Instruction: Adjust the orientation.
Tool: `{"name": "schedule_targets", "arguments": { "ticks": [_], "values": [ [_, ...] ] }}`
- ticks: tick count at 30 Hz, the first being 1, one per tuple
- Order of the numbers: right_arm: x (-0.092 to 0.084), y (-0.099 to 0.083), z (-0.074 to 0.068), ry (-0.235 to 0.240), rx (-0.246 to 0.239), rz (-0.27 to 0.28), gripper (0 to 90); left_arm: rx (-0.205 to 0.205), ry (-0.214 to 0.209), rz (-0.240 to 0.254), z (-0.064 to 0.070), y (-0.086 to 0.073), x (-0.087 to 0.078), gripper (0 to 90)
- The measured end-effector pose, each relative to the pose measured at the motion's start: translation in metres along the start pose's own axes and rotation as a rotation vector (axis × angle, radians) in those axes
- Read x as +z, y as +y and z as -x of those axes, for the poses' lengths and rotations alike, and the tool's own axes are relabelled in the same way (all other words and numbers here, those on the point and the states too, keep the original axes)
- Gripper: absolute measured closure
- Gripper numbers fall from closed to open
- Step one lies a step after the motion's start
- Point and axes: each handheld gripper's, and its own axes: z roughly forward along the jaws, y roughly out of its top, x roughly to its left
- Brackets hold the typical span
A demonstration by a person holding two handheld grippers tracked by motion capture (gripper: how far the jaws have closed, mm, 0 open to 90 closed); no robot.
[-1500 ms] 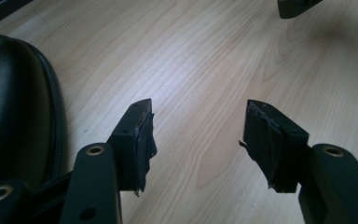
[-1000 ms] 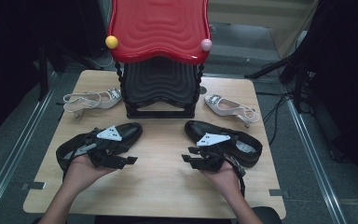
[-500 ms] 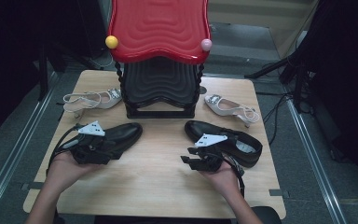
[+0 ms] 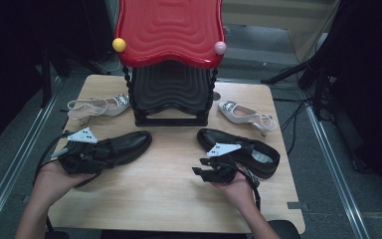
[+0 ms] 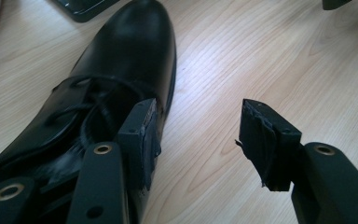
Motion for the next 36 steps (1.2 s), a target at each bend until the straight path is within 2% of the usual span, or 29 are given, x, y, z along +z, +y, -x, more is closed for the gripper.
{"name": "schedule_targets", "arguments": {
  "ticks": [6,11,14,15,17,19,24,29,31,33,36],
  "values": [
    [0.002,0.0,0.001,0.0,0.005,-0.009,54.5,-0.019,-0.013,0.017,-0.008,-0.007,-0.012,48.3],
    [0.003,0.0,0.002,-0.003,0.007,-0.012,54.4,-0.03,0.011,0.021,-0.011,-0.011,-0.024,47.5],
    [0.003,0.0,0.002,-0.003,0.007,-0.011,54.3,-0.046,0.017,0.014,-0.017,-0.016,-0.029,47.6],
    [0.003,0.0,0.002,-0.003,0.006,-0.011,54.3,-0.056,0.021,0.013,-0.019,-0.017,-0.028,47.6],
    [0.003,0.0,0.002,-0.003,0.008,-0.011,54.2,-0.073,-0.002,-0.003,-0.025,-0.021,-0.026,46.3],
    [0.003,0.0,0.002,-0.003,0.008,-0.013,54.2,-0.09,-0.016,0.013,-0.029,-0.025,-0.023,46.6],
    [0.004,0.0,0.002,-0.002,0.005,-0.017,54.2,-0.095,-0.024,0.024,-0.033,-0.029,-0.025,47.3],
    [0.004,0.0,0.002,-0.004,0.007,-0.018,54.2,-0.102,0.005,-0.007,-0.036,-0.031,-0.018,46.8],
    [0.005,0.0,0.002,-0.005,0.004,-0.019,54.2,-0.082,0.016,-0.001,-0.034,-0.029,-0.008,46.9],
    [0.005,0.0,0.002,-0.005,0.0,-0.019,54.2,-0.07,0.047,0.002,-0.032,-0.026,-0.001,48.1],
    [0.006,0.0,0.001,-0.005,0.002,-0.022,54.1,-0.055,0.051,-0.001,-0.029,-0.023,0.008,50.5]
  ]
}}
